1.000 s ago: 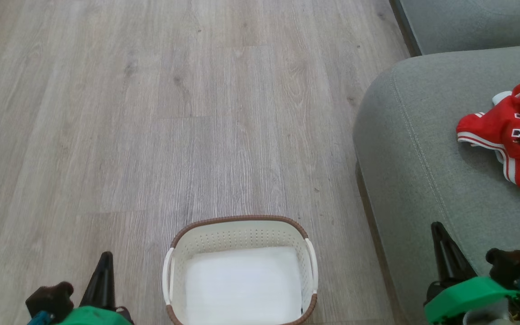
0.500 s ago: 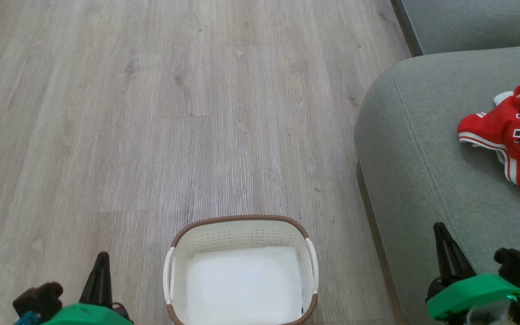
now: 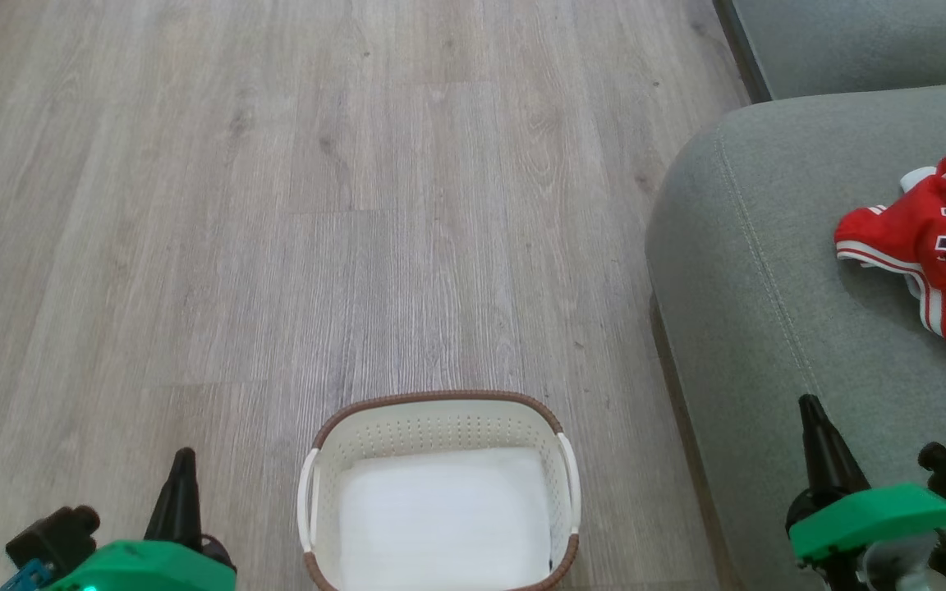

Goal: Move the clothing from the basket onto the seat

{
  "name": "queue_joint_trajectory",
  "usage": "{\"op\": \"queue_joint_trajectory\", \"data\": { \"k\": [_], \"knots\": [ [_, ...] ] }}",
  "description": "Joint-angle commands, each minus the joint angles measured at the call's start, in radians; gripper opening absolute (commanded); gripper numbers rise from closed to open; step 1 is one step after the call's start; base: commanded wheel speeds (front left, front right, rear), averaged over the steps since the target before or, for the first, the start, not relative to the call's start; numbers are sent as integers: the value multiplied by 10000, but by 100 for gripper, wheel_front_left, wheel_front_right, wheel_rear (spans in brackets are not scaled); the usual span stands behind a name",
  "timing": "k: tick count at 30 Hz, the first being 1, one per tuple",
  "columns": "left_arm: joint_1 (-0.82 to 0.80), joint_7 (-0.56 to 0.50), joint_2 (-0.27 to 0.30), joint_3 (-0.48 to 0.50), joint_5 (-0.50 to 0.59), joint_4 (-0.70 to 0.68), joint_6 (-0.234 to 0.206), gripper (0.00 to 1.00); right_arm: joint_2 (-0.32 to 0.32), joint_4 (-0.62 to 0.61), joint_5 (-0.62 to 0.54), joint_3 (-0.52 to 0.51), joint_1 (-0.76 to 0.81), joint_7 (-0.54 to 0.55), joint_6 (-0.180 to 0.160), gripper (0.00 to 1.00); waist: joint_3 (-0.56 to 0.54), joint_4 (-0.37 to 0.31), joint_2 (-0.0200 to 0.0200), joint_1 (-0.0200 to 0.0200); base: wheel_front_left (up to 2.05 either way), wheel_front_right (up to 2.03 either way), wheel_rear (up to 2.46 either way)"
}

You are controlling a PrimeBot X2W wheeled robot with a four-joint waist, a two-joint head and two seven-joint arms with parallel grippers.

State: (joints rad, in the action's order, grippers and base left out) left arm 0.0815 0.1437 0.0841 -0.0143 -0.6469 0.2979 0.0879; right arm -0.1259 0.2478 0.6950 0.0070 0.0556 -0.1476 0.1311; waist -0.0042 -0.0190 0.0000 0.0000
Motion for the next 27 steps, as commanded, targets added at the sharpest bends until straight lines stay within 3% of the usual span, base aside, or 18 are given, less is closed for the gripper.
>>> {"op": "queue_joint_trajectory", "data": {
  "k": [1,27],
  "knots": [
    [-548,-71,26,282,-349,-324,69,0,-6,-281,347,-61,-534,126,-1,0,2,5,0,0,0,0,0],
    [-952,-821,-83,583,-3119,-384,176,0,204,-207,2995,-381,-862,850,-2,0,23,60,0,0,0,0,0]
  ]
}}
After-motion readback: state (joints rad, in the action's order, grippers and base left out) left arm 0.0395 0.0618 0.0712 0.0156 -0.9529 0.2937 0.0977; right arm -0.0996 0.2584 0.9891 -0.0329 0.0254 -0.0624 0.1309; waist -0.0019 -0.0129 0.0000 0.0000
